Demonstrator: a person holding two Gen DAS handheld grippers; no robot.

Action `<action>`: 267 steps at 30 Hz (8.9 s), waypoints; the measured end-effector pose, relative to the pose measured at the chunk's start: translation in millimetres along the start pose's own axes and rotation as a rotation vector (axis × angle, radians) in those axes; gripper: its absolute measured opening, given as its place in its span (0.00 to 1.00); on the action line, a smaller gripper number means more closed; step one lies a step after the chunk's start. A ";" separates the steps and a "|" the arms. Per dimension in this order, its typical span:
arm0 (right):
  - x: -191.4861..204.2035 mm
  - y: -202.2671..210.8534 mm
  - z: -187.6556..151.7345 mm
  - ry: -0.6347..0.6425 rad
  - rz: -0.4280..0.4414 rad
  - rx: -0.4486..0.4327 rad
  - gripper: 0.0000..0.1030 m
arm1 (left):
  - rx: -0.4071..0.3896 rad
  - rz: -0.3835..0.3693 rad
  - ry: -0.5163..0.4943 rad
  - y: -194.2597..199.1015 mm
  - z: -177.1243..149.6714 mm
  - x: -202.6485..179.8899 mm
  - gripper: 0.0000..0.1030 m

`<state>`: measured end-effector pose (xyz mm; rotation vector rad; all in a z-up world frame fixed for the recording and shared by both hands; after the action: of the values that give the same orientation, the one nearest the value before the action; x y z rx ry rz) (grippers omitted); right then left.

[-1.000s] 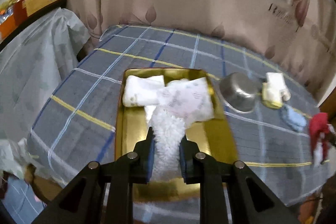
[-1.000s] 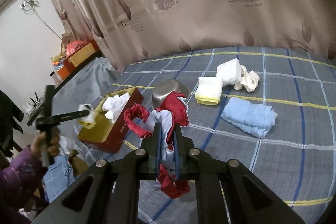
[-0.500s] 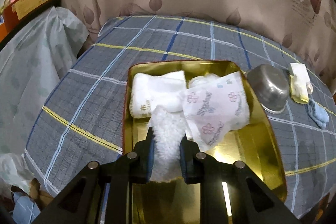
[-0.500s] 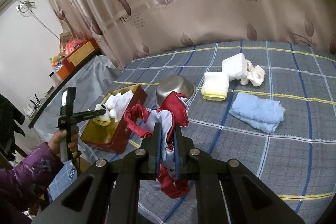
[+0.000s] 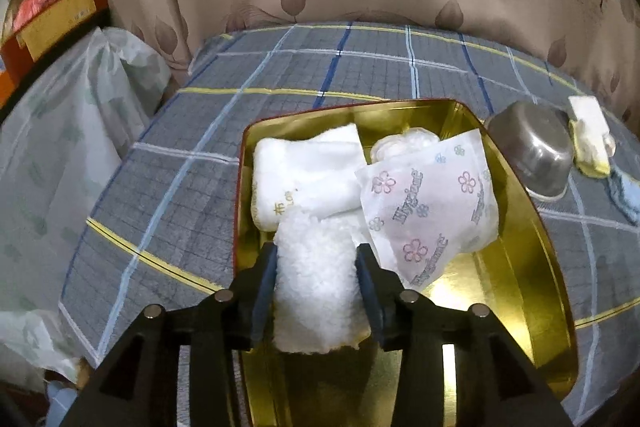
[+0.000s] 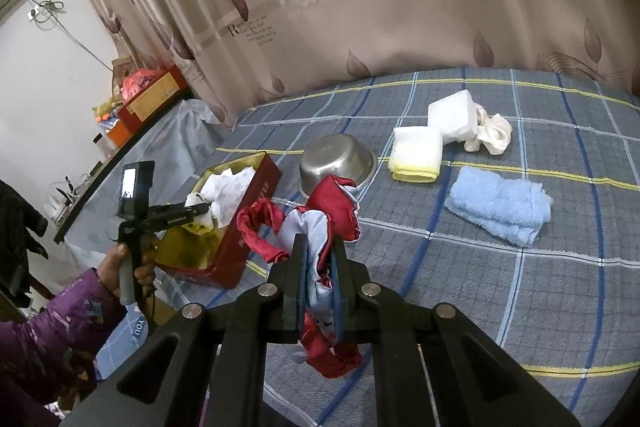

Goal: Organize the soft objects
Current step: 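Release the fluffy cloth into the gold tin with the left gripper while the right holds the red-and-white cloth, then carry the red-and-white cloth into the gold tin and open the right gripper, then reach the left gripper to the light blue towel and grasp it, then lift the blue towel with the left gripper while the right grasps the yellow-edged white cloth, then release the blue towel into the gold tin with left while right carries the yellow-edged cloth, then lower the yellow-edged white cloth into the gold tin and open the right gripper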

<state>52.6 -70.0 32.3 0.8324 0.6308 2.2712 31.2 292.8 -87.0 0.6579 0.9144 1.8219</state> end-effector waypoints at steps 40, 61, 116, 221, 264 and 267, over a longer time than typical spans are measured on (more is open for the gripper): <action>174.1 -140.1 60.6 0.049 0.308 0.142 0.12 | -0.172 -0.010 0.187 115.7 -21.7 36.9 0.57; 180.5 -215.9 34.2 0.165 0.161 0.171 0.13 | -0.065 -0.054 0.307 141.8 -91.9 35.8 0.57; -209.5 57.2 -37.6 0.091 -0.358 -0.129 0.98 | 0.527 -0.658 0.563 -1.5 25.3 -436.4 0.57; -45.7 -68.1 0.4 -0.221 0.040 0.055 0.19 | 0.079 -0.306 0.456 60.7 -48.2 -13.5 0.16; 63.2 -62.0 31.2 -0.148 0.186 0.057 0.19 | -0.026 0.045 0.306 128.7 -76.8 7.5 0.51; 89.5 -75.0 33.6 -0.143 0.233 0.081 0.19 | -0.005 0.061 0.347 126.2 -92.8 22.3 0.51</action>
<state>51.6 50.9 44.7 1.1493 0.5898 2.3777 -113.1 252.5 -36.1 0.3736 1.1246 2.0300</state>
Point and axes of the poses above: each gripper's, at about its wrist camera, not at the fingertips, and y roughly against the way its jaws point, x to its left, z to its top, the point moved 10 cm from there along -y, roughly the way its jaws point, and after that the axes turned 1 degree about -z, right-handed, at the moved point
